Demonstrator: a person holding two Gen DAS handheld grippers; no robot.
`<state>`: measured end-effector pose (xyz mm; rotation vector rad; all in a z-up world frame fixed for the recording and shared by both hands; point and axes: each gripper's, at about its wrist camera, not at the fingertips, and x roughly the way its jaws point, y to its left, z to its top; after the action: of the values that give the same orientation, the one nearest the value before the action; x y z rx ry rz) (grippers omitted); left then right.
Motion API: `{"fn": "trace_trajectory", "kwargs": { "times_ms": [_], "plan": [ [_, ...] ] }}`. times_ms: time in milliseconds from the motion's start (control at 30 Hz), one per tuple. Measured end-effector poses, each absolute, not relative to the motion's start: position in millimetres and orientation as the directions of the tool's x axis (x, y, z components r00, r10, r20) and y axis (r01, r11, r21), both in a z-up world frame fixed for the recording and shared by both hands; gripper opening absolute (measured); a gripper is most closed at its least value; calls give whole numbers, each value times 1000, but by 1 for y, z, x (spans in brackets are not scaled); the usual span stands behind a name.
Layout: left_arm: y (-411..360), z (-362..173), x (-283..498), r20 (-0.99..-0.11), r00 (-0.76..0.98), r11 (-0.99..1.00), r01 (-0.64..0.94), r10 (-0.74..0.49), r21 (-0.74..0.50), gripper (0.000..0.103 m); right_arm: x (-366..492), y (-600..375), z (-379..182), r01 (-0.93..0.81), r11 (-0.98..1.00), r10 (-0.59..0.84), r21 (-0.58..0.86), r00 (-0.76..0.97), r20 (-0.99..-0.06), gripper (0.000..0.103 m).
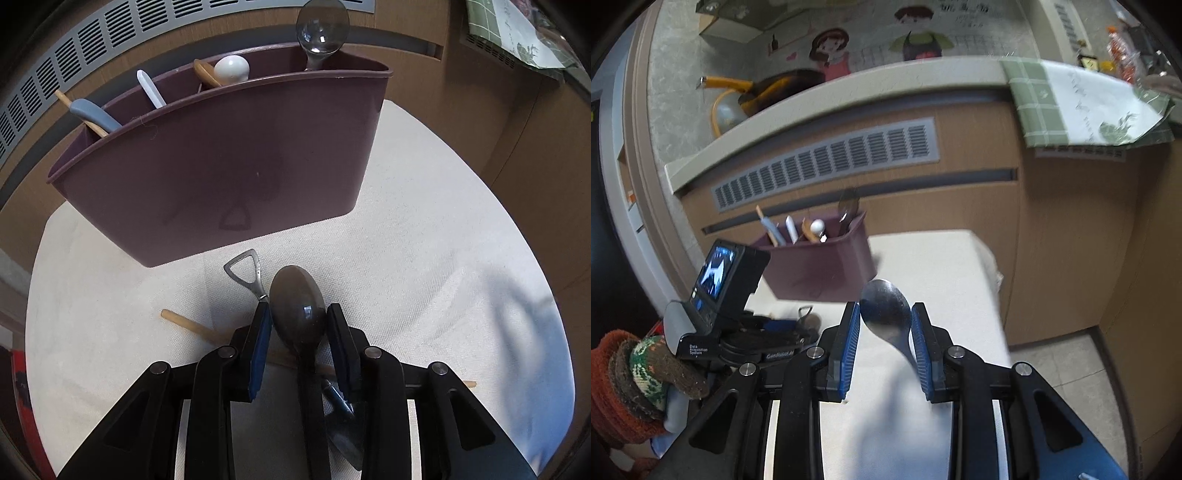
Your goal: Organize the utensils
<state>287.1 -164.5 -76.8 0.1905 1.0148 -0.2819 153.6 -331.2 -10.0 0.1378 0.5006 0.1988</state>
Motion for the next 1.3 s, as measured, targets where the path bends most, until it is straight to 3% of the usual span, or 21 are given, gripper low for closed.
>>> {"fn": "trace_trajectory", "kwargs": {
  "times_ms": [267,500,767,933,1300],
  "plan": [
    [-151,-63,277,-847,500,962,270,-179,-44,31,139,-338,3,-175,962,250,209,874,-417,14],
    [-113,-37,234,-824,520,961,261,-223,-96,31,141,-332,0,-223,943,313,247,847,-429,14],
    [-52,-50,202,-797,527,952,231,-295,-200,31,155,-318,-24,-249,923,373,292,760,-532,16],
    [-34,-46,183,-741,572,936,210,-352,-283,31,152,-327,-38,-217,951,308,221,734,-605,16],
    [-14,-26,164,-670,650,931,195,-359,-309,31,175,-332,-53,-280,949,301,146,667,-682,23]
  ]
}}
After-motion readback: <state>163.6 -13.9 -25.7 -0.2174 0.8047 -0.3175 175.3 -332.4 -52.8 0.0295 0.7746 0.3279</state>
